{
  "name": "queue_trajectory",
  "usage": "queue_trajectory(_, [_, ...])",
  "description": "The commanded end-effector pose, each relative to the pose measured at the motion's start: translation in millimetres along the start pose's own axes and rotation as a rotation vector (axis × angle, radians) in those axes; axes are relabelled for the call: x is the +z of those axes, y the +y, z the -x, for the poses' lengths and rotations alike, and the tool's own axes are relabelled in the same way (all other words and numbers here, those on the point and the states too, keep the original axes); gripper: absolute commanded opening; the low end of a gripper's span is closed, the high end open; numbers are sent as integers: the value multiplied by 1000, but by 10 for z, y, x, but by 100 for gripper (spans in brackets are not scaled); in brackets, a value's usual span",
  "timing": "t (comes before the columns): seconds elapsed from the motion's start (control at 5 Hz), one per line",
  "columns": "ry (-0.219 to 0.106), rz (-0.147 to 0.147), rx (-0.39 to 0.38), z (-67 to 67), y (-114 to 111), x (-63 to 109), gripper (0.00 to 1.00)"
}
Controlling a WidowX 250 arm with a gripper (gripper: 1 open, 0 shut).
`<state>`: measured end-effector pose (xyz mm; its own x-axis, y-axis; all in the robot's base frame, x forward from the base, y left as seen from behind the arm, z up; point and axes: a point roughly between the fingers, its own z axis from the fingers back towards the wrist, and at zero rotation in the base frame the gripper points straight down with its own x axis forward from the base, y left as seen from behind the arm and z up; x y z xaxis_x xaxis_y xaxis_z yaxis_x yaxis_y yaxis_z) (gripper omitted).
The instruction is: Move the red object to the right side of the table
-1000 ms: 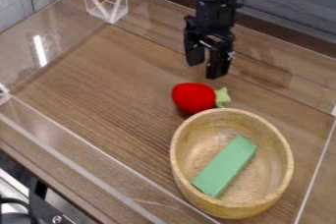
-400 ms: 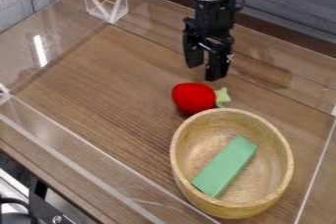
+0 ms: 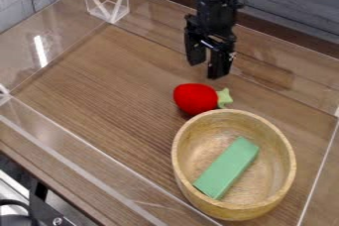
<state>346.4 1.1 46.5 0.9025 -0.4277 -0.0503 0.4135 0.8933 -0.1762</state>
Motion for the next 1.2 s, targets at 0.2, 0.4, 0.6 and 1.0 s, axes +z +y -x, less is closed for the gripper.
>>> queue_trajectory(0.2, [-79, -47, -4, -31, 14, 257, 100])
queue_trajectory(0.4, [-85, -52, -2, -29, 19, 262, 100])
queue_trajectory(0.6, [-89, -56, 0, -28, 23, 260, 100])
queue_trajectory(1.0, [-133, -76, 12, 22, 32, 460, 100])
